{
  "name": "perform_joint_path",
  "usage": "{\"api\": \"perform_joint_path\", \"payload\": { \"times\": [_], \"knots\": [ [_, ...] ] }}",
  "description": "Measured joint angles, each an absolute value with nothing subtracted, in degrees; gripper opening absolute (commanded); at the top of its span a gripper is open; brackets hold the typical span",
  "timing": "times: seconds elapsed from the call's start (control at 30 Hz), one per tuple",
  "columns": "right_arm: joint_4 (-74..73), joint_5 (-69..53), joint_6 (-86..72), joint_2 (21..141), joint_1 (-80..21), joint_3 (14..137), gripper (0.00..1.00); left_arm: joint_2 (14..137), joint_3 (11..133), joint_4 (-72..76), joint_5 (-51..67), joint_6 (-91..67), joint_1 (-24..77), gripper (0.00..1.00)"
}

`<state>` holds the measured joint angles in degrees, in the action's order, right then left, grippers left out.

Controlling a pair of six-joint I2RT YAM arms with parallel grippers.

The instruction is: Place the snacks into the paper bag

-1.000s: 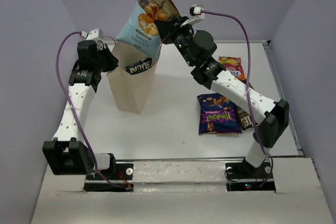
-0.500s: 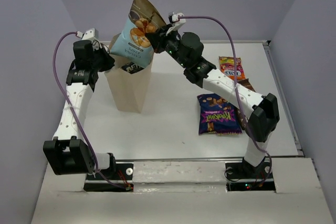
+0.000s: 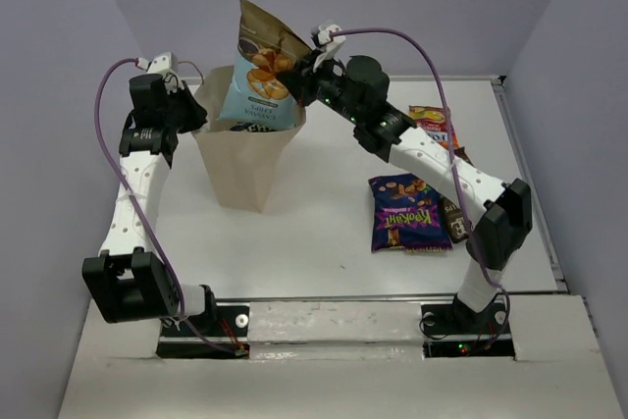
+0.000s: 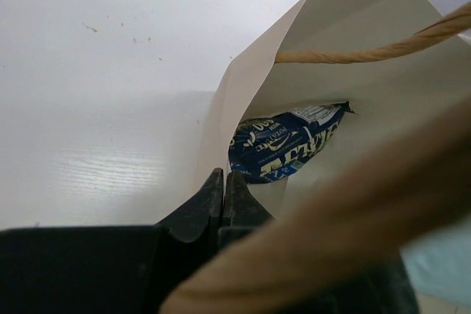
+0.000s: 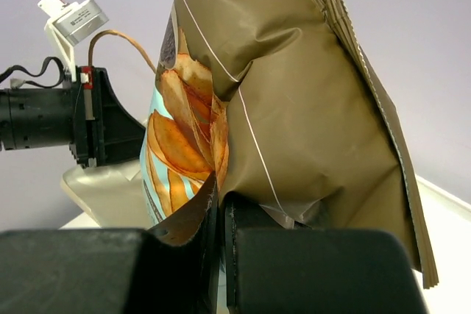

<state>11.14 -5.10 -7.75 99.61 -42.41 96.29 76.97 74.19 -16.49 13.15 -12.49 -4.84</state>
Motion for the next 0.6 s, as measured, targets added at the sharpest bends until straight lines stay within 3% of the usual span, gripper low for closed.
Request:
{"api": "perform_joint_path", "payload": {
  "times": [0.03,0.1,0.13,0.17,0.27,0.6],
  "knots": [
    [10.33,-5.48,-7.2,100.55,-42.52,97.82,0.01,76.95,74.19,-16.49,13.41,-12.23,-4.84,0.0],
    [8.4,-6.15,-5.08,104.01,-43.51,102.28,0.2,76.86,74.19,-16.53,13.87,-11.64,-4.86,0.0],
    [6.94,-6.37,-4.1,105.51,-43.79,104.29,0.34,76.84,74.19,-16.51,14.13,-11.49,-4.86,0.0],
    [5.87,-6.55,-3.16,106.72,-44.12,106.0,0.63,76.75,74.19,-16.56,14.41,-11.4,-4.84,0.0],
    [0.8,-7.46,-0.84,111.68,-44.97,112.71,1.0,76.58,74.19,-16.75,14.83,-11.33,-4.84,0.0],
    [-12.1,-0.97,2.74,112.4,-45.47,124.25,1.0,76.29,74.19,-16.67,15.0,-10.98,-4.86,0.0]
  ]
}}
